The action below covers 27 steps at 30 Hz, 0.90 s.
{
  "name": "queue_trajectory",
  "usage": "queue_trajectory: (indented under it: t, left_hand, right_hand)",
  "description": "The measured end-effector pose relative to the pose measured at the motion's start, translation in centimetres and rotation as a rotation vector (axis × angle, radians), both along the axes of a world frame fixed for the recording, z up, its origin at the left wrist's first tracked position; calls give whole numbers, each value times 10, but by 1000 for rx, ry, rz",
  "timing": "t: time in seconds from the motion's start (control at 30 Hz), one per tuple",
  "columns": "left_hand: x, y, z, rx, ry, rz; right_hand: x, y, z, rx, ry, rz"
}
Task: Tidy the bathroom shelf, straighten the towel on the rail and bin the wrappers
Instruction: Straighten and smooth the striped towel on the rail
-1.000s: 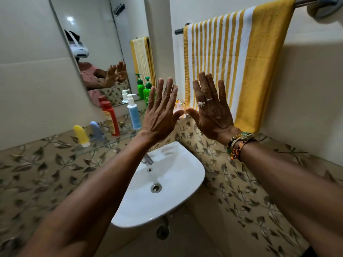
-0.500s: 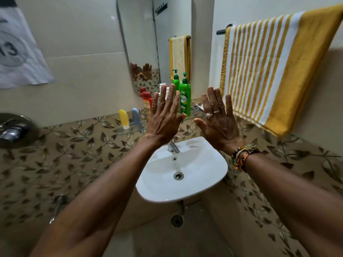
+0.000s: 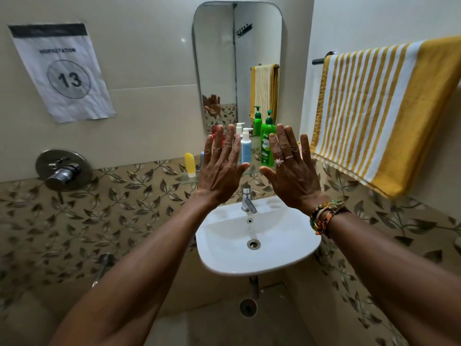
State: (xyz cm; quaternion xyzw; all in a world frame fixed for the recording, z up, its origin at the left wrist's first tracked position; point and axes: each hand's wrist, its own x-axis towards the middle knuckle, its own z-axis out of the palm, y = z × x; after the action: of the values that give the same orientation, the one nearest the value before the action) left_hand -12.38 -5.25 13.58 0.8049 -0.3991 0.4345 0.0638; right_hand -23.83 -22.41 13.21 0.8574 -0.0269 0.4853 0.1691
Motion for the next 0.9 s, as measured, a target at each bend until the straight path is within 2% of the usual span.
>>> queue_trajectory:
  t: [0.53,0.9]
  left_hand:
    - [-17,-59,-3,-58,2,249]
    - [-25,-67,2,-52,-22,314]
  right_hand:
    - [19,-79,1,-4,64,174]
    - [28,-84,7,5,17,282]
